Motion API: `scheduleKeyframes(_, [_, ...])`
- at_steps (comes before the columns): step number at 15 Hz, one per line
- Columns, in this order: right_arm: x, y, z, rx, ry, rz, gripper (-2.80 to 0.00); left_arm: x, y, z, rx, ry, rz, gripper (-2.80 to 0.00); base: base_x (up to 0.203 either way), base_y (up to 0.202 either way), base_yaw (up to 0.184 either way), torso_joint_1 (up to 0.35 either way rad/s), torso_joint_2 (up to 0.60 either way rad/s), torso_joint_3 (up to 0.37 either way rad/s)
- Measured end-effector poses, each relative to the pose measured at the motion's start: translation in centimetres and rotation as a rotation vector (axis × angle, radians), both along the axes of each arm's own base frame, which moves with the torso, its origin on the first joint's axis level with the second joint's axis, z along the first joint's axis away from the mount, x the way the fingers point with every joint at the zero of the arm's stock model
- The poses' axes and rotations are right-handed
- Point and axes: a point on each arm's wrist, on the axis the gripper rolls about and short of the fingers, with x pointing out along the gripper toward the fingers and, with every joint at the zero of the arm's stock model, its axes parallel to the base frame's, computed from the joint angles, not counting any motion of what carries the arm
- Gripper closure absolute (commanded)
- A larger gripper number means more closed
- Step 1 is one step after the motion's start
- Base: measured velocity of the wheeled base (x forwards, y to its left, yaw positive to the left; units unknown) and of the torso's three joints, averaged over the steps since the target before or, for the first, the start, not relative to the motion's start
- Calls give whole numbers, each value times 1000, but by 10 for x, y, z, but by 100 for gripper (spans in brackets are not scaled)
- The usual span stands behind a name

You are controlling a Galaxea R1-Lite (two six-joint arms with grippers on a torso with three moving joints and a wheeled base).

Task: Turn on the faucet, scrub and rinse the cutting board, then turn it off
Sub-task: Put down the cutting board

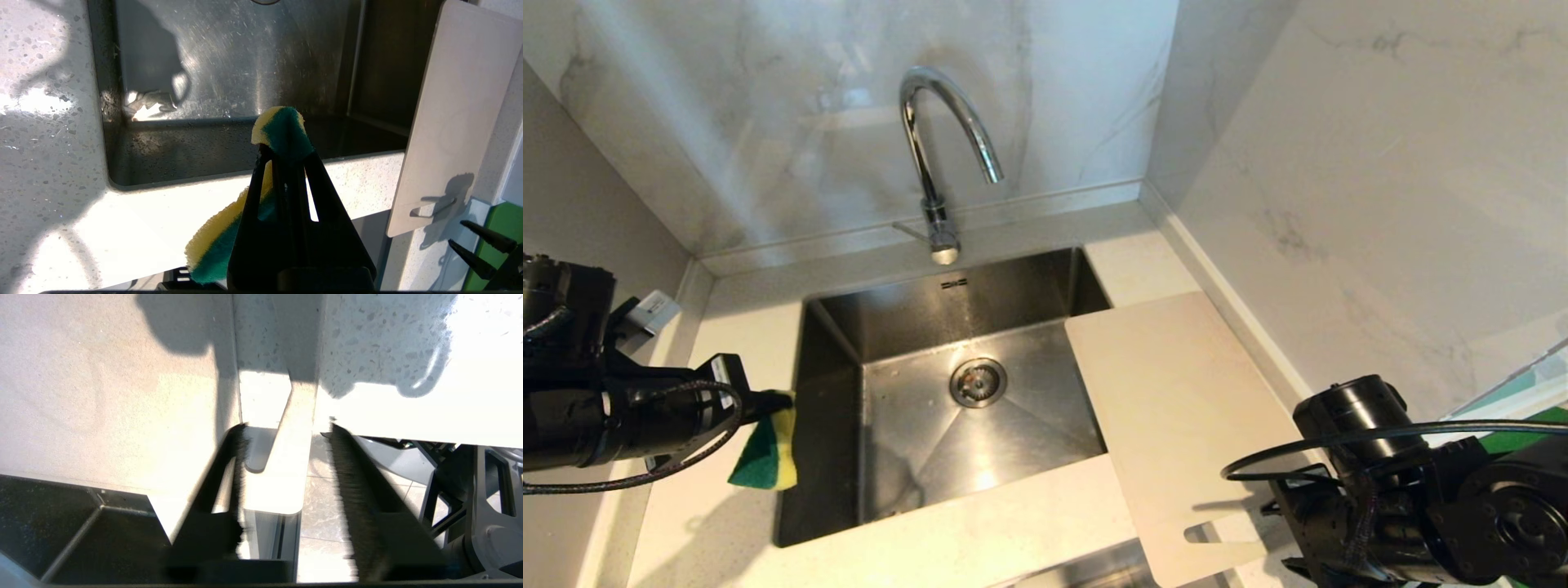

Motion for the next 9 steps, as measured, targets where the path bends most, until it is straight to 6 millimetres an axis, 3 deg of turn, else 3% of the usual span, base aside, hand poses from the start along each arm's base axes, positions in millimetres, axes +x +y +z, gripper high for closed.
scheduleKeyframes(7, [-2,0,0,-2,1,3,-280,-1,0,0,-1,-1,4,0,0,0,0,0,0,0])
scheduleKeyframes(8, [-2,0,0,-2,0,2,0,-1,0,1,0,-3,3,0,0,0,0,0,0,0])
scheduleKeyframes(9, [-1,0,1,-3,-5,1,0,-1,0,1,1,-4,5,0,0,0,0,0,0,0])
